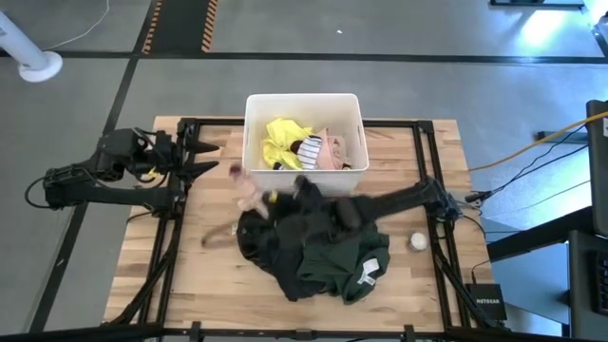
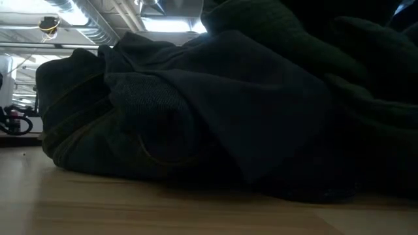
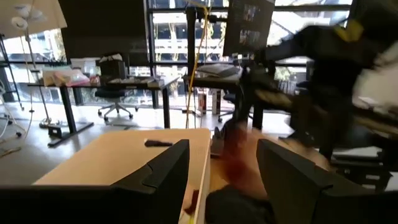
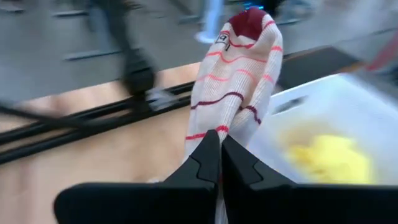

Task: Sort clothes
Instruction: Put the bottom red sock into the white bin

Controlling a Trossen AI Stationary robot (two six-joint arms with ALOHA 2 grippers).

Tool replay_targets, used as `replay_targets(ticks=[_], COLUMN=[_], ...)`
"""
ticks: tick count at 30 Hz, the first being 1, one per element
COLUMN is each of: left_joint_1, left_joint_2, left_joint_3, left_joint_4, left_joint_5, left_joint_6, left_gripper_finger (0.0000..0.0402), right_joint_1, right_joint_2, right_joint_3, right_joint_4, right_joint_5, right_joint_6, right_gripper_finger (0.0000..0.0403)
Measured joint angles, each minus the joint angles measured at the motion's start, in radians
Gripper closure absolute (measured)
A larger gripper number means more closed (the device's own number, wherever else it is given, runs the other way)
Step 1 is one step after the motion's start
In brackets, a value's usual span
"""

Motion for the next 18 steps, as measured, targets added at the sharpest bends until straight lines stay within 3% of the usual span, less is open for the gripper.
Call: replay_targets(ticks=[4,10,14,18], left_joint_1=[0.0,0.0,0.0,0.0], left_joint_2=[0.0,0.0,0.0,0.0], left_joint_3=[0.0,0.0,0.0,0.0], left_joint_4=[-0.028,-0.032,-0.004,-0.008], left_joint_5=[0.0,0.0,0.0,0.0], left_joint_6=[-0.005,-0.02,-0.004,0.003], left_gripper_finger=[0.0219,0.0219,0.0219,0.0219], right_joint_1=[-0.089,-0.21,-0.275,-0.318], right_joint_2=[-0.034,-0.038,-0.037,-0.034], right_joint_3=[0.0,0.0,0.0,0.0], right_joint_4=[-0.038,-0.136,-0.22,-0.239], right_joint_5=[0.069,0.071,0.008,-0.145], right_joint_6=[-0.085,-0.207,-0.171,-0.011], right_gripper_finger=[0.0387,0.0389,0.0381,0.0365])
